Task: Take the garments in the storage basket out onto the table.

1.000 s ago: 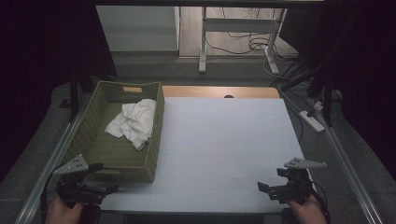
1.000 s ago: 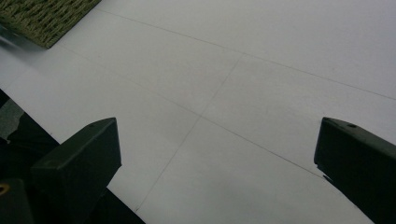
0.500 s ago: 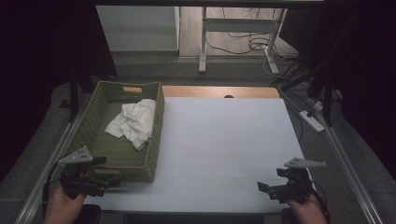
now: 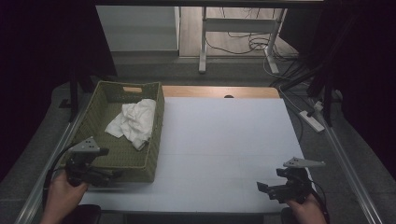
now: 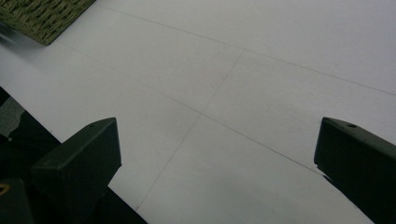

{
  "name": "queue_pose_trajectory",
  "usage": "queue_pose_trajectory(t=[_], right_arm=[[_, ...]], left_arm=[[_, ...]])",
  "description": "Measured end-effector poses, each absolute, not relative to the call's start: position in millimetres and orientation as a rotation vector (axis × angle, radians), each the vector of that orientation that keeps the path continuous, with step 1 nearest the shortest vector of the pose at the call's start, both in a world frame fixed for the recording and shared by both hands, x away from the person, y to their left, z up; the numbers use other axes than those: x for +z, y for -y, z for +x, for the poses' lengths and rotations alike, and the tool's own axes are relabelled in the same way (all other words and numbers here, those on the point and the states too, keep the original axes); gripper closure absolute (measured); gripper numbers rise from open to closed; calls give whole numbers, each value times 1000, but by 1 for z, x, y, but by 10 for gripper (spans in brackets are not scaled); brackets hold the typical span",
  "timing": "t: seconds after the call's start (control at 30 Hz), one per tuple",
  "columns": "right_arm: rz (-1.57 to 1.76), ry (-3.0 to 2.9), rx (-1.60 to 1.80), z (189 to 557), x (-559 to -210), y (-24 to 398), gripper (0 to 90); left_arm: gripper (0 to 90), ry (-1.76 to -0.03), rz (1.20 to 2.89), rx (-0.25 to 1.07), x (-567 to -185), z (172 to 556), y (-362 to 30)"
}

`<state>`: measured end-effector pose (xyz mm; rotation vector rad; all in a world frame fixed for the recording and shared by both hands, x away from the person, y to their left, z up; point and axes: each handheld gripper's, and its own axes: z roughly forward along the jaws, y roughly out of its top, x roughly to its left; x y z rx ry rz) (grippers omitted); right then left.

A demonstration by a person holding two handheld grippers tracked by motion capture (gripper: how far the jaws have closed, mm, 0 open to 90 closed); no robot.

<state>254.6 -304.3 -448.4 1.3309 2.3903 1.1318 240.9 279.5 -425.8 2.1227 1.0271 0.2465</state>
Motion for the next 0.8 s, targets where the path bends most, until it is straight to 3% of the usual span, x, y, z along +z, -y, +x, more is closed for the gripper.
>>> queue_pose_trajectory(t=[0.23,0.8], right_arm=[[1323,-2396,1119,255,-449,303,7],[1318,-2406,1107,255,-449,302,6]], left_arm=[[0,-979,2158,246,-420,258,-278],[0,-1067,2166,194,-419,311,-276]])
